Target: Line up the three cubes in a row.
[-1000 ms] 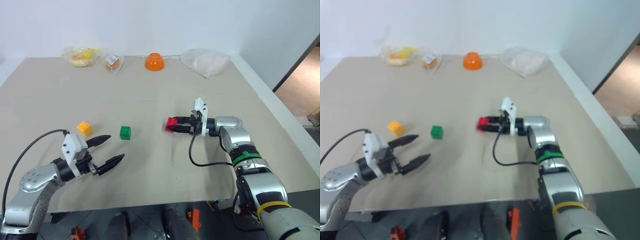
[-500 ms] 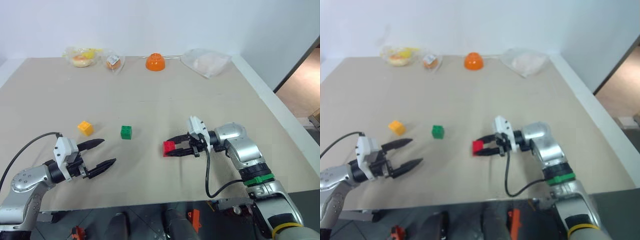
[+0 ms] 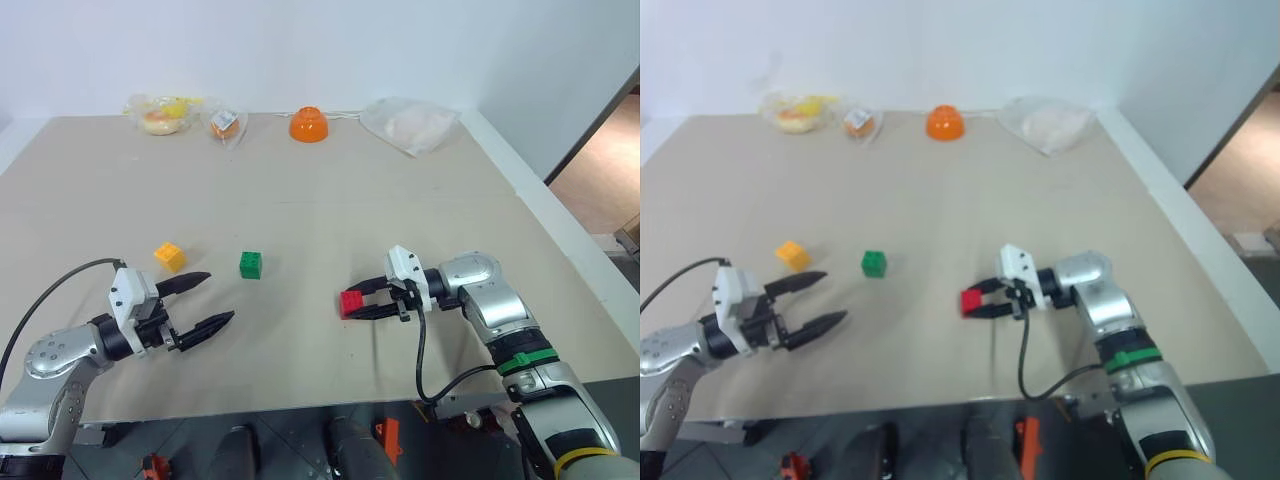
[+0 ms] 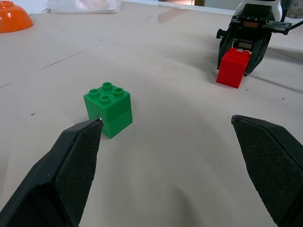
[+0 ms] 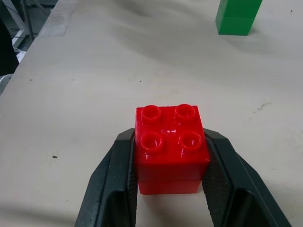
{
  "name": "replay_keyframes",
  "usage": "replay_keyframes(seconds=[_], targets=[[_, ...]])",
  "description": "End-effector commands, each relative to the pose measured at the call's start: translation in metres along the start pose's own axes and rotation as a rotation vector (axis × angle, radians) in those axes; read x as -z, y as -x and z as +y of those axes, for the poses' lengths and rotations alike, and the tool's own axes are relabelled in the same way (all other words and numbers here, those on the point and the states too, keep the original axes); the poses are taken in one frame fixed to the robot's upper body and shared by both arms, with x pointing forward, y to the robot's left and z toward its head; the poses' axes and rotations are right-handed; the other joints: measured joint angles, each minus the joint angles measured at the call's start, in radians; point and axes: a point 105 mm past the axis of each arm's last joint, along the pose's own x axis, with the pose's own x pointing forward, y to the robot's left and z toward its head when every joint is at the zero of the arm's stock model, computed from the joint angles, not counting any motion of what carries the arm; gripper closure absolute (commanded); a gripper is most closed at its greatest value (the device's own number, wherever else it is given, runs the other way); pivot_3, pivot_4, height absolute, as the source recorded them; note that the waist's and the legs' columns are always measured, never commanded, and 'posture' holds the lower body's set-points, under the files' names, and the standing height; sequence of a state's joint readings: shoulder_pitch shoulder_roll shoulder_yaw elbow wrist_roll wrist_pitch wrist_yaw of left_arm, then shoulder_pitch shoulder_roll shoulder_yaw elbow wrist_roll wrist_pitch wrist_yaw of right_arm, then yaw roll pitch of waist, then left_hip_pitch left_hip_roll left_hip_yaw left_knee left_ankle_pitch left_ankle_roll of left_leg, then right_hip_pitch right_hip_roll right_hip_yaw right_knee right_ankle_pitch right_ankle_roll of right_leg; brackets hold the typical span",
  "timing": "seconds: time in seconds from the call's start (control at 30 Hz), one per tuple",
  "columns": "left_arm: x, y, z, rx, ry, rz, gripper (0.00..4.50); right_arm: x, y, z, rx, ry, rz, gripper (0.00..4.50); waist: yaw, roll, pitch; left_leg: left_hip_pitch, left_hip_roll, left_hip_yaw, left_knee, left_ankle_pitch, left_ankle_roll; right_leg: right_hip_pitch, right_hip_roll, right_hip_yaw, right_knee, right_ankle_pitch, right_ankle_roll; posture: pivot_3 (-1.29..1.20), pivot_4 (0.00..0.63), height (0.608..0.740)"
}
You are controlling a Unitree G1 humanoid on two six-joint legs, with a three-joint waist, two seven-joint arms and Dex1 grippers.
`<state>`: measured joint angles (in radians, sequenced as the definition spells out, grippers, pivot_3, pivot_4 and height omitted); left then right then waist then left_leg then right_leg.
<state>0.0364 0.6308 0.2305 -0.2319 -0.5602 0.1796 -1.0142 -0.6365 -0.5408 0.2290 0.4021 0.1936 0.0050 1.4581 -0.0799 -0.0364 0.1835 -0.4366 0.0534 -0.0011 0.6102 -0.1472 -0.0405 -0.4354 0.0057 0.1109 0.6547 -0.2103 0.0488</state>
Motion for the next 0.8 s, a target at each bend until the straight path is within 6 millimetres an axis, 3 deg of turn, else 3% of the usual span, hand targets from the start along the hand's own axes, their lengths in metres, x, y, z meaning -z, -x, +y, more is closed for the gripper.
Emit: replay_keyframes(seconds=[0.03,0.1,0.37,0.57,0.67,0.8], targets=[[-0.012,-0.004,-0.004,0.02,-0.022,-0.031,0.0,-0.008,0.001,-0.007,0.02,0.029,-0.016,1.64,0.0,0.0,0.0,0.0,0.0,0.0,0.0,0.0,0.0,0.0,0.0,0.0,0.0,0.0,0.0,0.0,0.15,0.74],[-0.01,-0.004,-0.004,0.012,-0.022,-0.011,0.0,-0.008,0.002,-0.006,0.006,0.027,-0.004,0.99,0.0,0.0,0.0,0.0,0.0,0.0,0.0,0.0,0.0,0.0,0.0,0.0,0.0,0.0,0.0,0.0,0.15,0.74],[0.016,-0.01,0.004,-0.119,0.022,0.108,0.0,-0.032,0.033,-0.002,-0.043,0.034,-0.027,0.99,0.002,0.0,0.0,-0.001,0.0,0.0,0.0,0.0,0.0,0.0,0.0,0.0,0.0,0.0,0.0,0.0,0.15,0.74],[0.02,-0.027,0.021,-0.268,0.088,0.072,0.0,-0.091,0.064,-0.02,0.066,0.088,-0.208,0.99,0.002,0.0,0.0,0.0,0.0,0.0,0.0,0.0,0.0,0.0,0.001,0.0,0.001,0.0,0.0,0.0,0.15,0.74],[0.033,-0.033,0.027,-0.296,0.087,0.097,0.0,-0.114,0.065,-0.021,0.081,0.098,-0.3,0.99,0.002,0.001,0.0,0.0,0.0,-0.001,0.001,0.0,0.0,0.0,0.001,0.0,0.001,0.0,0.0,0.0,0.15,0.74],[0.047,-0.036,0.034,-0.325,0.075,0.123,0.0,-0.116,0.056,-0.012,0.069,0.097,-0.312,0.99,0.003,0.0,0.0,-0.001,0.0,-0.001,0.0,0.0,0.0,-0.001,0.002,0.0,0.001,-0.001,0.001,0.0,0.15,0.74]])
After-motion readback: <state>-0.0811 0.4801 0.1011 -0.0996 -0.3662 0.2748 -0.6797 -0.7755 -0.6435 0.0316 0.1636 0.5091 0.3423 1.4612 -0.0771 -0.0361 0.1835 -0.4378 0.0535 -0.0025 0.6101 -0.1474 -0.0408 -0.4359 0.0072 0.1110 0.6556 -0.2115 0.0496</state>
